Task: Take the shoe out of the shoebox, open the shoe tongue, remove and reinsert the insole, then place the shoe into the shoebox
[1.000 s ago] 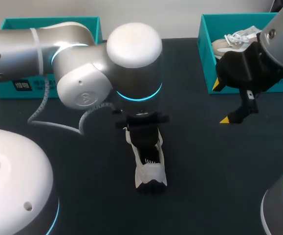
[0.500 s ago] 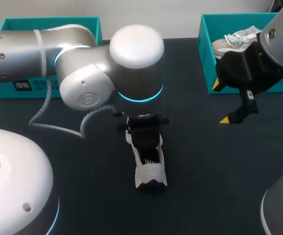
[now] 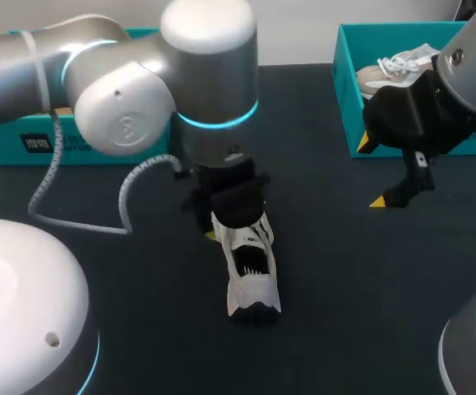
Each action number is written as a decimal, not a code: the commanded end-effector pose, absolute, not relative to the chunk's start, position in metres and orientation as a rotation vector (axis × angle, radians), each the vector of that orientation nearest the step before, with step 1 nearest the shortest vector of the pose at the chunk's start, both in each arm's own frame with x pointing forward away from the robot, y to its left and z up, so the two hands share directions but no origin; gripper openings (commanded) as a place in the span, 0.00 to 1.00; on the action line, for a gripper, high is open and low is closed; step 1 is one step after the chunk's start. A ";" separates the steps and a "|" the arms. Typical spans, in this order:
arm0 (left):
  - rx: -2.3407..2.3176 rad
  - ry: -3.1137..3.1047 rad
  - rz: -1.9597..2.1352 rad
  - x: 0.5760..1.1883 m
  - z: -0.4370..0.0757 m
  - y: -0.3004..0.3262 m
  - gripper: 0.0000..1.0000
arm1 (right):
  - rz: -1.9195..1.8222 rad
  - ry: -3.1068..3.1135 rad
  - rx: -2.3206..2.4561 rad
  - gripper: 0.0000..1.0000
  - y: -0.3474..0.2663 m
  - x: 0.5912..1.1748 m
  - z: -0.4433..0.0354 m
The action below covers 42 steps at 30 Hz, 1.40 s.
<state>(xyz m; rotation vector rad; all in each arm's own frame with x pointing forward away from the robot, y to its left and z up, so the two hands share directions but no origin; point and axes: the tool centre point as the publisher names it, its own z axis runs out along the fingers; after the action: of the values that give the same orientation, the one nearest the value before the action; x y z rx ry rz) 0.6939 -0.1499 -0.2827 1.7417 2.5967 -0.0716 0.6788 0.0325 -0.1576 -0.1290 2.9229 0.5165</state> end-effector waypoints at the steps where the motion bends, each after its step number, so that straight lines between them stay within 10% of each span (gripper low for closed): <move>1: 1.740 2.587 -0.099 0.694 -0.283 -0.141 1.00 | 0.511 2.930 -0.128 1.00 0.035 0.682 -0.158; 27: 0.093 3.173 -0.081 0.634 -0.296 -0.140 1.00 | 0.511 2.930 -0.128 1.00 0.035 0.682 -0.158; 42: -0.104 3.120 -0.209 0.606 -0.319 -0.166 1.00 | 0.511 2.930 -0.128 1.00 0.035 0.682 -0.158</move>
<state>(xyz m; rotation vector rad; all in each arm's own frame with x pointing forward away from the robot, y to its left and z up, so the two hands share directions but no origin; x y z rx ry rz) 0.6080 -0.1666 -0.3103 0.1837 3.1494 -0.1446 0.6788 0.0325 -0.1576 -0.1289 2.9230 0.5166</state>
